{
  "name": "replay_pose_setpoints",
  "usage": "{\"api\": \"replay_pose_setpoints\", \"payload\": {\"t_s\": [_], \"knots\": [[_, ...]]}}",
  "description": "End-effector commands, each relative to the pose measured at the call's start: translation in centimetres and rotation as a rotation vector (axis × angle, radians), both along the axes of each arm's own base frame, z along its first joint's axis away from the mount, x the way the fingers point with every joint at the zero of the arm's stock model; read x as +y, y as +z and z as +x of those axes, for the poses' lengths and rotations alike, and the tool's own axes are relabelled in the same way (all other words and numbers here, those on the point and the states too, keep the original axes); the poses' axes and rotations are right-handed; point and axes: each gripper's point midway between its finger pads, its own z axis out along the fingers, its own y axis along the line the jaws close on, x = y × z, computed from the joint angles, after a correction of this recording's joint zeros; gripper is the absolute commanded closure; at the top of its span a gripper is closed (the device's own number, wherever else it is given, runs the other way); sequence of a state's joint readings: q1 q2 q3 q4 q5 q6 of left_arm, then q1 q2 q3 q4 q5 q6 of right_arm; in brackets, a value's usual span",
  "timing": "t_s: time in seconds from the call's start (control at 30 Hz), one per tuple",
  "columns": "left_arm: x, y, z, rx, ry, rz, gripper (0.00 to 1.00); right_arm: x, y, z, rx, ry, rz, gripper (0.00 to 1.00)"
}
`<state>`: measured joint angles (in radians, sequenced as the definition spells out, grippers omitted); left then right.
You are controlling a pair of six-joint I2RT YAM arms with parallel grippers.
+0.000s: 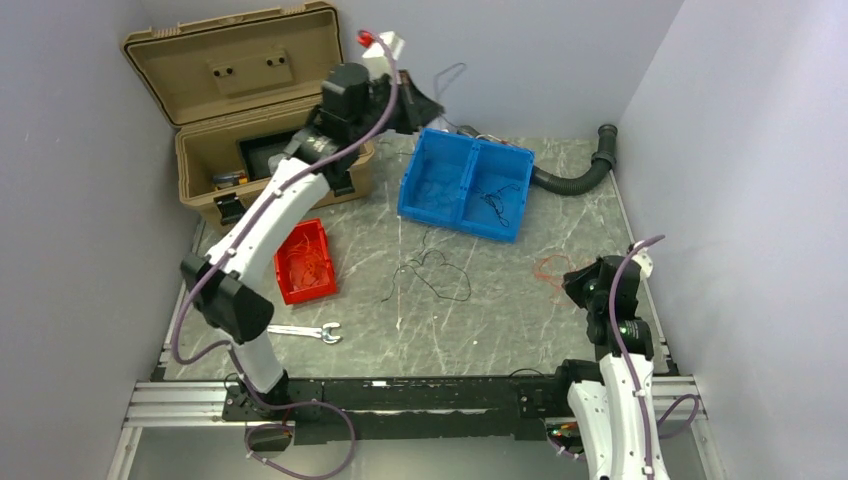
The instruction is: Untangle the cables
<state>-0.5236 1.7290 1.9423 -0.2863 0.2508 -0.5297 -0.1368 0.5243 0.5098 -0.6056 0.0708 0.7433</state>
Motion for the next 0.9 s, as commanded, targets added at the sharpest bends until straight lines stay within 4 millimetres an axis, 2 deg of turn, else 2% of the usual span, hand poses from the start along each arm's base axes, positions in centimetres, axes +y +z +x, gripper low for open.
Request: {"api": "replay_pose_setpoints", "payload": {"t_s": [0.0,0.1,0.27,0.3,0.33,0.37,0.43,0.57,0.67,0.77,0.87], "knots": [[-7.3,1.9,-2.3,-0.074,-0.272,-0.148,1.0,3.9,4.4,2.0,-0.144,0.283,0.019,1.0],[-10.8,1.0,-2.1,-0.064,-0.378,-0.262,1.0,5.3,4.7,1.7,-0.151,0.348,0.055,1.0],[-14.6,-0.8,-0.4,0.007,-0.546,-0.561,1.0,4.8,5.1,0.7,-0.154,0.323,0.022,1.0],[-15.6,-1.6,0.2,0.045,-0.57,-0.597,1.0,4.6,5.2,0.5,-0.155,0.315,0.013,1.0],[-17.0,-3.7,1.2,0.1,-0.58,-0.613,1.0,4.5,5.2,0.4,-0.15,0.312,0.009,1.0],[-17.7,-3.4,1.3,0.099,-0.599,-0.634,1.0,4.4,5.2,0.3,-0.145,0.308,0.006,1.0],[-19.0,-5.6,2.1,0.156,-0.584,-0.649,1.0,4.3,5.2,0.2,-0.141,0.303,0.001,1.0],[-18.8,-10.3,4.2,0.241,-0.491,-0.676,1.0,4.2,5.0,0.2,-0.139,0.297,0.001,1.0],[-18.0,-12.1,5.1,0.271,-0.466,-0.675,1.0,4.1,4.6,0.3,-0.13,0.292,-0.001,1.0],[-16.9,-12.4,5.3,0.254,-0.441,-0.642,1.0,4.1,4.5,0.4,-0.125,0.292,-0.003,1.0],[-15.9,-12.0,5.5,0.201,-0.366,-0.518,1.0,4.0,4.3,0.5,-0.117,0.289,-0.002,1.0]]}}
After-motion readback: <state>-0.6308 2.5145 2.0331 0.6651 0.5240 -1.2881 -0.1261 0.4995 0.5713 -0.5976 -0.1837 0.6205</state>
